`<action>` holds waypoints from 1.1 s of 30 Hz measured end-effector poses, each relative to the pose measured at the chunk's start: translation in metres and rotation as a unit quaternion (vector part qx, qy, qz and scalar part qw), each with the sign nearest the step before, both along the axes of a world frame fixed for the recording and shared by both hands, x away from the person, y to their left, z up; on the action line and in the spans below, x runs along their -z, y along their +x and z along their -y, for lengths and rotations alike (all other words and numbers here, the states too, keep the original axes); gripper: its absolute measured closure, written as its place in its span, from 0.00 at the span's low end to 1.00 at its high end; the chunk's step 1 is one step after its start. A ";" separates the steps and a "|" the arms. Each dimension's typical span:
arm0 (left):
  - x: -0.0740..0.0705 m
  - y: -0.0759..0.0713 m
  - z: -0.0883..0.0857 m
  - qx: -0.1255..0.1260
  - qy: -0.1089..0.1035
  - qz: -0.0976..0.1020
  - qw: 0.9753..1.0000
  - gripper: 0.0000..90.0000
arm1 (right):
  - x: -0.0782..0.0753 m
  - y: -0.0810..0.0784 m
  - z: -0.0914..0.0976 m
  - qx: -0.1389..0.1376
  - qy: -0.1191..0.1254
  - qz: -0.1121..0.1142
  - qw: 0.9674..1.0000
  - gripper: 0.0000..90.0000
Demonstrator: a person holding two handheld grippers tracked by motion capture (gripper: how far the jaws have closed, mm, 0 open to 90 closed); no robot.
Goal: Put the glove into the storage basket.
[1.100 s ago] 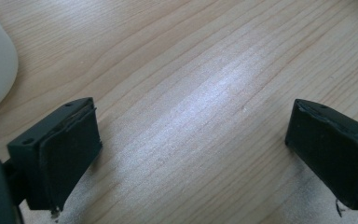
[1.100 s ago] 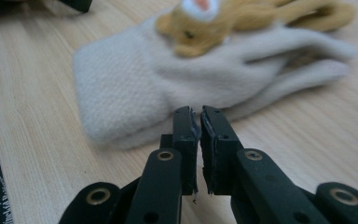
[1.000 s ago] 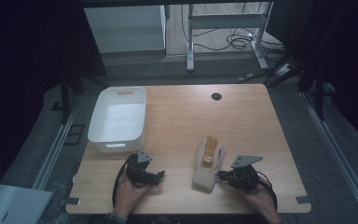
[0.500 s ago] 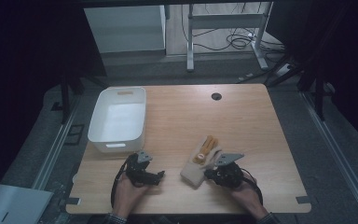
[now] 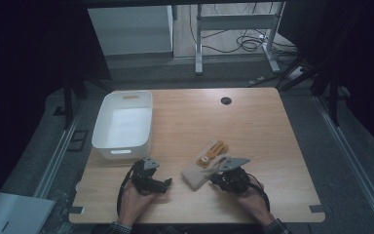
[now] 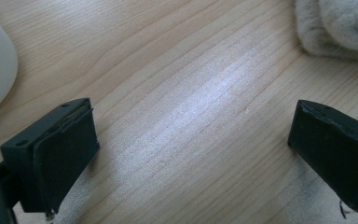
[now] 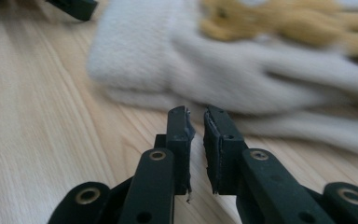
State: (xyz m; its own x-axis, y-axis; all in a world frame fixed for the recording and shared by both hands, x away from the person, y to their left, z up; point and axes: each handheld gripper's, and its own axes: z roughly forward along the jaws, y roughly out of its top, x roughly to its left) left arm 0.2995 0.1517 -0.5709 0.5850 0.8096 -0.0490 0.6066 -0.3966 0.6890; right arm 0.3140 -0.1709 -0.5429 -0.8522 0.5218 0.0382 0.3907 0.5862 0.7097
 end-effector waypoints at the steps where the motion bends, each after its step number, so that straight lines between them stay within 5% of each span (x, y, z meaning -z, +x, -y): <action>1: 0.000 0.000 0.000 0.003 0.000 0.001 1.000 0.02 | -0.001 0.000 0.004 0.006 0.001 0.002 1.000 0.87; 16: -0.029 0.009 0.025 0.064 -0.027 -0.015 0.997 0.04 | -0.005 0.006 0.065 0.091 -0.001 0.021 0.996 0.64; 24: -0.048 0.027 0.061 0.099 -0.033 -0.023 0.994 0.02 | -0.006 0.009 0.090 0.132 -0.004 0.035 0.991 0.49; 33: -0.048 0.049 0.107 0.124 -0.013 -0.023 0.992 0.00 | 0.002 0.012 0.108 0.160 -0.020 0.042 0.986 0.44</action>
